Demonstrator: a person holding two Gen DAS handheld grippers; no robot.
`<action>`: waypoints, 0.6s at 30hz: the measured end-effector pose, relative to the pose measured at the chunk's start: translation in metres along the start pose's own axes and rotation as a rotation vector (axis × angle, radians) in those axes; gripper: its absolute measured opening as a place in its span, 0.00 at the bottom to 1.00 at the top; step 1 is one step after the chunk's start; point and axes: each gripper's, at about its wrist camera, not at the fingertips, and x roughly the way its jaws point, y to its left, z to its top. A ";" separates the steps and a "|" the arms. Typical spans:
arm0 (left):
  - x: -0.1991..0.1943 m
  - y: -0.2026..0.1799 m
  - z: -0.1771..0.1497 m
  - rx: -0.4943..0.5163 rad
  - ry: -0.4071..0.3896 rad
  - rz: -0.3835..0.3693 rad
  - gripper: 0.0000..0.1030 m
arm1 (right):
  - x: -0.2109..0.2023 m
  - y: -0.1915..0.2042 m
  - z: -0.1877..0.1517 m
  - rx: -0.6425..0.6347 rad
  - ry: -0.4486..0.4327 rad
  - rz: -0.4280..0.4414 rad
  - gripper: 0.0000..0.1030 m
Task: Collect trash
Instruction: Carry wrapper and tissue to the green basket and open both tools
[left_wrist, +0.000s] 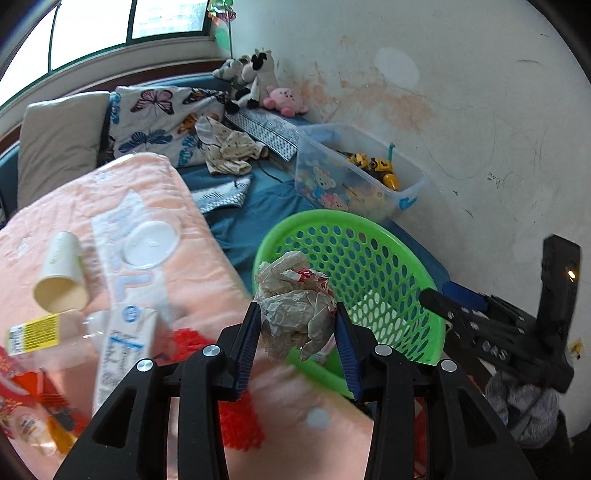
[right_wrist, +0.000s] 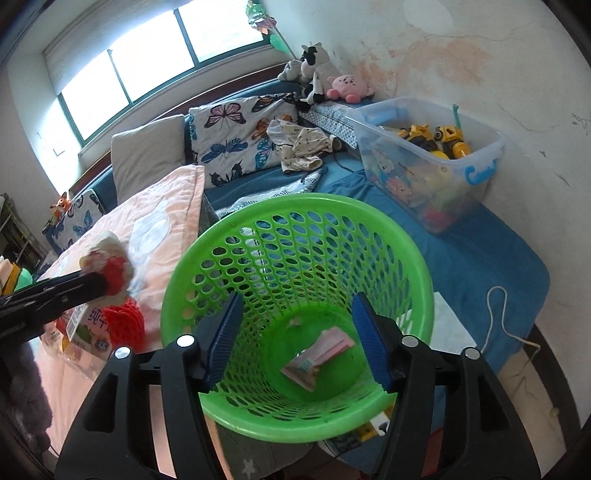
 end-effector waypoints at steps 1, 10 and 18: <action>0.004 -0.003 0.001 0.000 0.008 -0.004 0.38 | -0.002 -0.001 -0.001 0.003 -0.003 0.001 0.66; 0.033 -0.023 0.000 0.033 0.050 -0.007 0.48 | -0.017 -0.011 -0.012 0.005 -0.024 -0.024 0.69; 0.037 -0.025 -0.003 0.028 0.049 -0.018 0.60 | -0.022 -0.018 -0.019 0.022 -0.025 -0.035 0.71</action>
